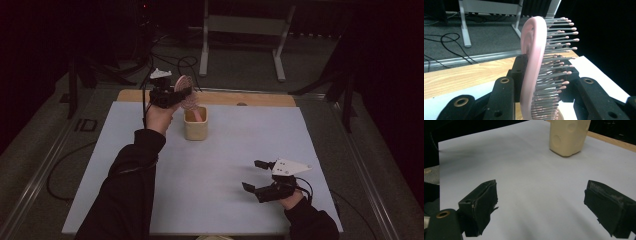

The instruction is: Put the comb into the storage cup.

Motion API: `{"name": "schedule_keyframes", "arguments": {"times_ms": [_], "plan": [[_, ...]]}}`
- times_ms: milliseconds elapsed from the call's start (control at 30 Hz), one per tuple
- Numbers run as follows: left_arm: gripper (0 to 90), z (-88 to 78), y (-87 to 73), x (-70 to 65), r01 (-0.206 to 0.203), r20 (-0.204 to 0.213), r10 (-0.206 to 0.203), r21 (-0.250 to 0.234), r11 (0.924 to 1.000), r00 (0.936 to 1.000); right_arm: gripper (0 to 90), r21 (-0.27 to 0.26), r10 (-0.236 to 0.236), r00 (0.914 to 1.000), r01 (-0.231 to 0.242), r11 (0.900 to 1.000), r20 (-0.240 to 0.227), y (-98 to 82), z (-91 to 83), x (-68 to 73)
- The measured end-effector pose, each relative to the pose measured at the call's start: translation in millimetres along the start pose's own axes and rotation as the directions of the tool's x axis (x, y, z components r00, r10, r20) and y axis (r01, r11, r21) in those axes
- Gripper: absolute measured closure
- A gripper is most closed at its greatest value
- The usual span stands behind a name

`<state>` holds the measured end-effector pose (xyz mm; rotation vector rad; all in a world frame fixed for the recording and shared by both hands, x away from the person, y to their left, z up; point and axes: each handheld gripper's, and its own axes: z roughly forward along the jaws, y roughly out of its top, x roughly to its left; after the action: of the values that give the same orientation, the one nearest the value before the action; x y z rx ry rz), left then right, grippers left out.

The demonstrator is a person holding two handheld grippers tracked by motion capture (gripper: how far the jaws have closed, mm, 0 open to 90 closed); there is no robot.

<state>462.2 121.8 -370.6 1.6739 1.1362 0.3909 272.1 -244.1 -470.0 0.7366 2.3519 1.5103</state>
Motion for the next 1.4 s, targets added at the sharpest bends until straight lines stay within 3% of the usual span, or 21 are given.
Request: {"name": "schedule_keyframes", "arguments": {"times_ms": [567, 1400], "plan": [[65.6, 10.8, -11.9, 5.4, 0.01, -0.004, -0.01, 0.019, 0.9998, 0.9999, 11.1, -0.004, -0.002, 1.0, 0.002, 1.0, -0.003, 0.2, -0.6, 0.1], [65.2, 14.0, -21.8, 15.6, 0.045, 0.01, -0.046, 0.028, 0.9986, 0.9989, 11.2, -0.006, 0.005, 1.0, -0.005, 1.0, 0.0, 0.5, -1.1, -0.1]]}}
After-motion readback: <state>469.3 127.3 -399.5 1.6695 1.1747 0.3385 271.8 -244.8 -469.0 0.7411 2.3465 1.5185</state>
